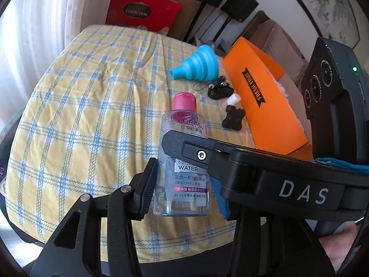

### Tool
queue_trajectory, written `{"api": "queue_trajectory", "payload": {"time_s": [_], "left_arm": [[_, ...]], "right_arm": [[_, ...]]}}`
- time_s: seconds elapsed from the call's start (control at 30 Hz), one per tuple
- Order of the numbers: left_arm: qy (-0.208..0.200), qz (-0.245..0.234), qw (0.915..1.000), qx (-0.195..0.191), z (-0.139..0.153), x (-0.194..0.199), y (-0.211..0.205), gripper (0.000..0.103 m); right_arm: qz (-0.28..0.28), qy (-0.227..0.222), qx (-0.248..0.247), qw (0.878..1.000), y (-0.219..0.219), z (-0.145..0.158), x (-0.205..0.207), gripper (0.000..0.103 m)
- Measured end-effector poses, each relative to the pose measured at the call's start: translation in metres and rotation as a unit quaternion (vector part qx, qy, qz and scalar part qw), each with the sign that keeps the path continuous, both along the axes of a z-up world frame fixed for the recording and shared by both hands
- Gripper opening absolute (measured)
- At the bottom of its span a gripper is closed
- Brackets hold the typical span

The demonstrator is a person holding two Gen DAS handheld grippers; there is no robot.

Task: Organize objects
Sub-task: 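Grasp the micellar water bottle with the right tool and lift, then carry the bottle into the cardboard box and open the right tool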

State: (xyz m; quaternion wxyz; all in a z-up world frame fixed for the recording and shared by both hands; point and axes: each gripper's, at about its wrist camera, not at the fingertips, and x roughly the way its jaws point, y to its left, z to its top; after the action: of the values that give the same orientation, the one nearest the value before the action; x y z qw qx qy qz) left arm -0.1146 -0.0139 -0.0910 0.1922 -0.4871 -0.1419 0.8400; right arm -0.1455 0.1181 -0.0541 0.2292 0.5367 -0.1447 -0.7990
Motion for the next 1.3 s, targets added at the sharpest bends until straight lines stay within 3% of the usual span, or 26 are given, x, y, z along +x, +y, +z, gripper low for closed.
{"api": "queue_trajectory", "payload": {"time_s": [0.37,0.7,1.0,1.3], "left_arm": [[0.036,-0.022,0.9991,-0.002,0.044,-0.010,0.032,0.043],[0.058,-0.055,0.9968,0.007,0.079,-0.016,0.080,0.043],[0.059,-0.098,0.9934,0.012,0.098,-0.023,0.135,0.043],[0.026,-0.141,0.9896,0.016,0.087,-0.036,0.201,0.042]], "right_arm": [[-0.018,0.040,-0.007,0.999,0.026,0.042,-0.004,0.050],[-0.044,0.078,0.005,0.996,0.078,0.084,-0.001,0.050],[-0.076,0.094,0.012,0.993,0.128,0.105,-0.001,0.049],[-0.098,0.083,0.037,0.991,0.194,0.111,-0.006,0.045]]}}
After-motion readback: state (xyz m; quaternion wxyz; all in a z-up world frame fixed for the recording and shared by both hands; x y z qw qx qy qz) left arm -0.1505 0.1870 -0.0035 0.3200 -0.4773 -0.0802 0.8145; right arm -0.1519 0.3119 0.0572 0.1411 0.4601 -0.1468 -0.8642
